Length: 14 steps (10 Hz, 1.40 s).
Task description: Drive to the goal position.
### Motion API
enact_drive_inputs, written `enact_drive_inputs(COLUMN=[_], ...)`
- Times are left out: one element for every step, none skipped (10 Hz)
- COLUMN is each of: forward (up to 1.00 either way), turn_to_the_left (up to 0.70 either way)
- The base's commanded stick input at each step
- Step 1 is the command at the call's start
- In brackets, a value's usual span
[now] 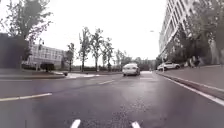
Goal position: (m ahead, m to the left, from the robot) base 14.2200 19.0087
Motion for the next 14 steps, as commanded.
enact_drive_inputs(forward=[0.7,0.7,0.7,0.7,0.7,0.7,0.7,0.7,0.7,0.7,0.7,0.7,0.7,0.7], turn_to_the_left=[0.14,0.14,0.14,0.14,0.14,0.14,0.14,0.14,0.14,0.14,0.14,0.14,0.14,0.14])
